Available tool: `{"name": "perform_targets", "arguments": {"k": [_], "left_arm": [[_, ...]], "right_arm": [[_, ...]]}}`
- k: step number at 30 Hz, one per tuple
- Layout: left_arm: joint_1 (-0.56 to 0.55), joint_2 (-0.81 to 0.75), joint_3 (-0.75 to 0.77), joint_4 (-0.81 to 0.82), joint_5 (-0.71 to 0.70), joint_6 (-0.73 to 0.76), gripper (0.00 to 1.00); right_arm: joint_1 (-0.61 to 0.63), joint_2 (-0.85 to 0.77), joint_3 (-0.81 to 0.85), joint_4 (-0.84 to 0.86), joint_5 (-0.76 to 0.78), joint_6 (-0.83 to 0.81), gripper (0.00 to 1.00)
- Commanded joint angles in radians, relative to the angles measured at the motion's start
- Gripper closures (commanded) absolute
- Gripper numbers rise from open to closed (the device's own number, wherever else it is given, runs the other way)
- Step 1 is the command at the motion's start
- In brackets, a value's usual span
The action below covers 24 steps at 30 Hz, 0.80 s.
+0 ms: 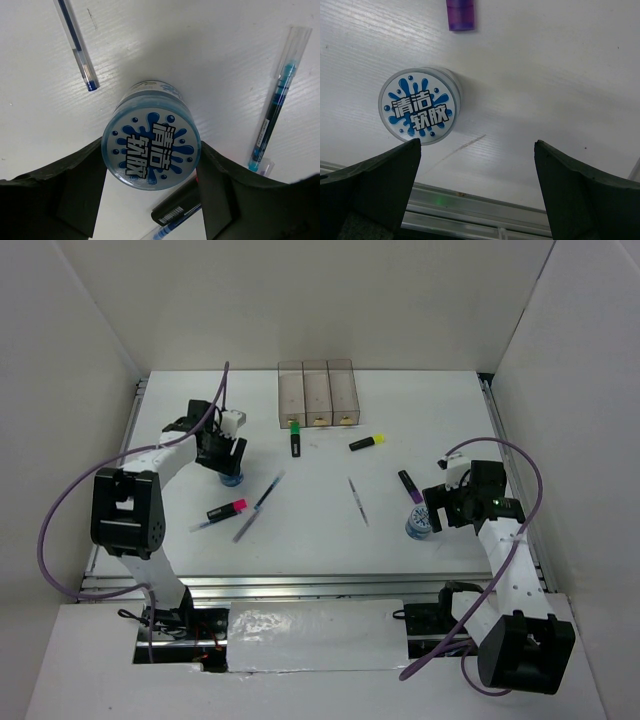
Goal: Sort the stationery into containers
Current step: Grab a piece of stationery with the left arm, then place the stationery into the container
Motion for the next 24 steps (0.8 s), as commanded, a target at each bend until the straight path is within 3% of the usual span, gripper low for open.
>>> {"name": "perform_targets", "arguments": {"k": [1,5,6,8,12,22,24], "left_arm": [[0.001,0.013,0.050,0.028,0.019,-0.017,0.40],[-0.003,0.027,0.093,0.008,0.048,-0.020,0.60],[-0.006,0.030,0.126,0.001,0.056,-0.022,0.70],[-0.019,0.044,0.170,-0.033,0.068,-0.026,0.80],[-0.052,0.071,0.338,-0.065,0.071,-0.065,1.00],[-0.183,0.344,0.939,-0.156,0.013,-0.143,1.00],[-0.207,0.387,0.978,-0.130,-0.021,-0.126,1.00]], "right_arm": [[-0.001,0.008,0.041,0.004,0.000,0.009,0.00],[-0.001,0.020,0.043,0.010,-0.001,0.009,0.00],[-0.001,0.022,0.044,0.012,-0.002,0.010,0.00],[-0.001,0.025,0.041,0.016,-0.002,0.009,0.00],[-0.001,0.039,0.036,0.019,-0.008,0.015,0.00],[-0.004,0.062,0.046,0.036,-0.006,0.027,0.00],[-0.007,0.071,0.052,0.033,-0.005,0.029,0.00]]}}
